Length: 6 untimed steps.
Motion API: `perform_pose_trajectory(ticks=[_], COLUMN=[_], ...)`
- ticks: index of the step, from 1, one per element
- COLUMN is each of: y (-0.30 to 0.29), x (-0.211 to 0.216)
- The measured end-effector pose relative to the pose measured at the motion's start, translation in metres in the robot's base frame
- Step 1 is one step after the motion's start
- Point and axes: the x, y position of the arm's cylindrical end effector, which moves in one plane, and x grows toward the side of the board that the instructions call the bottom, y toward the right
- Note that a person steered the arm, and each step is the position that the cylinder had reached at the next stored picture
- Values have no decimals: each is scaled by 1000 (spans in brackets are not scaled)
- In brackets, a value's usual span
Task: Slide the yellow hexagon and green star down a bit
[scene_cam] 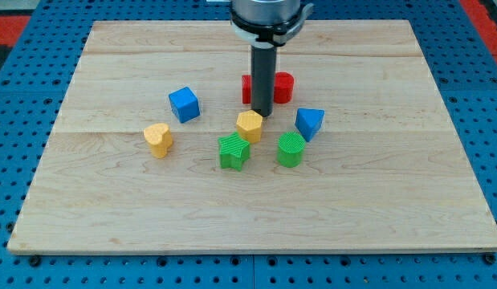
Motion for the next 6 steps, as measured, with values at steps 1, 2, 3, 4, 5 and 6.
perform_pose_trajectory(ticks=[1,2,3,4,5,6], y=[17,42,15,2,-4,-18], x=[8,15,16,16,17,22])
